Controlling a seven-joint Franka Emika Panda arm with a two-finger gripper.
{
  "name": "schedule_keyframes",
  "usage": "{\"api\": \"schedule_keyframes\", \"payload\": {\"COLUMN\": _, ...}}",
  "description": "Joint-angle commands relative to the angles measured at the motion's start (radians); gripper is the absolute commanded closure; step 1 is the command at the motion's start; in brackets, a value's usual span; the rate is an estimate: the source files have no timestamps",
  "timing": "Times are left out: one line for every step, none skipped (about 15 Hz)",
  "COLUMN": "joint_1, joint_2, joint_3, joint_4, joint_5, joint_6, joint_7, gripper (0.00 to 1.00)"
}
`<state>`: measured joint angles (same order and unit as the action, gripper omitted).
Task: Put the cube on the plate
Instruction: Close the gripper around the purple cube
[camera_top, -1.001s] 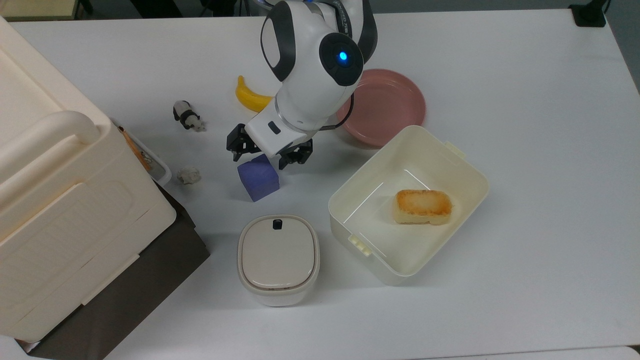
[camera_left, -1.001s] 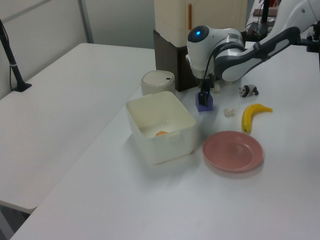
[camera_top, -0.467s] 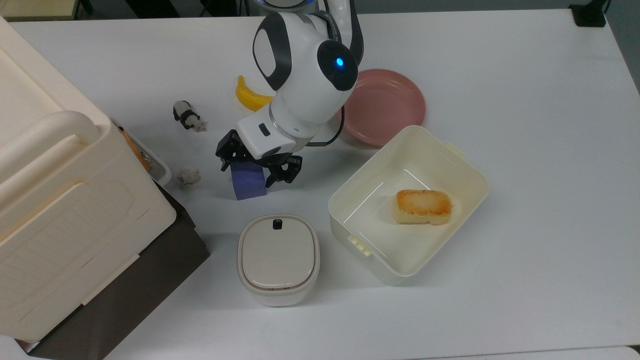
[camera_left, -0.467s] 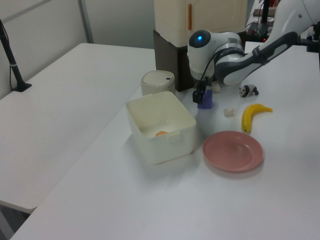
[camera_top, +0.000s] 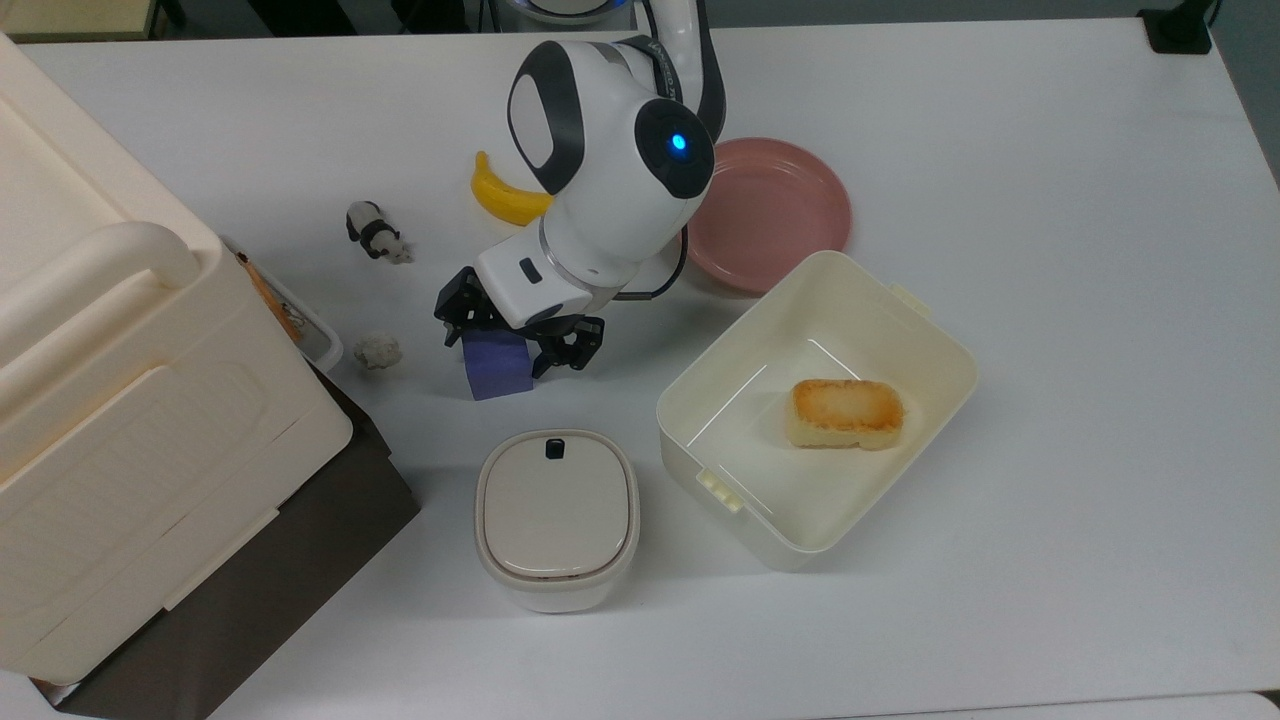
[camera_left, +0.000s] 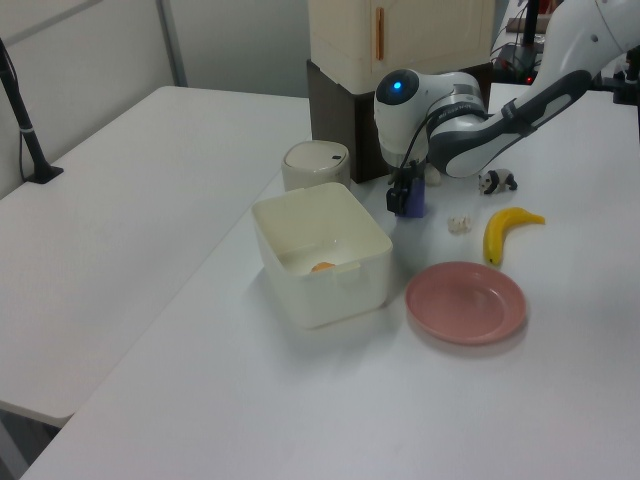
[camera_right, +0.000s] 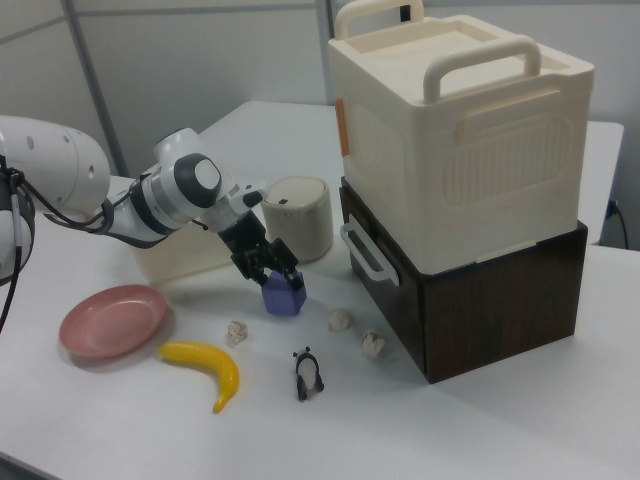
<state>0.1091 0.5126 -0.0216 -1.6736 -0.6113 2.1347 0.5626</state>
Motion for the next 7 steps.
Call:
{"api": "schedule_keyframes", "payload": {"joint_1": 0.003, "joint_2": 0.009, "joint_3": -0.001, "joint_4": -0.005, "joint_5": -0.030, "joint_6": 0.014, "joint_7": 0.014, "gripper": 0.23}}
{"api": "schedule_keyframes", "payload": {"joint_1": 0.003, "joint_2": 0.009, "joint_3": -0.001, "joint_4": -0.005, "joint_5": -0.030, "joint_6": 0.014, "joint_7": 0.016, "gripper": 0.36}}
{"api": "schedule_keyframes", "payload": {"joint_1": 0.004, "joint_2": 0.009, "joint_3": -0.001, "joint_4": -0.005, "joint_5": -0.030, "joint_6": 0.016, "joint_7": 0.017, "gripper": 0.48}}
{"api": "schedule_keyframes", "payload": {"joint_1": 0.006, "joint_2": 0.009, "joint_3": 0.000, "joint_4": -0.005, "joint_5": -0.028, "joint_6": 0.014, "joint_7": 0.019, "gripper": 0.60}}
{"api": "schedule_keyframes", "payload": {"joint_1": 0.007, "joint_2": 0.009, "joint_3": 0.000, "joint_4": -0.005, "joint_5": -0.030, "joint_6": 0.013, "joint_7": 0.019, "gripper": 0.68}}
{"api": "schedule_keyframes", "payload": {"joint_1": 0.008, "joint_2": 0.007, "joint_3": 0.000, "joint_4": -0.006, "joint_5": -0.030, "joint_6": 0.008, "joint_7": 0.014, "gripper": 0.75}}
{"api": "schedule_keyframes", "payload": {"joint_1": 0.006, "joint_2": 0.003, "joint_3": 0.003, "joint_4": -0.014, "joint_5": -0.030, "joint_6": 0.007, "joint_7": 0.013, "gripper": 0.83}}
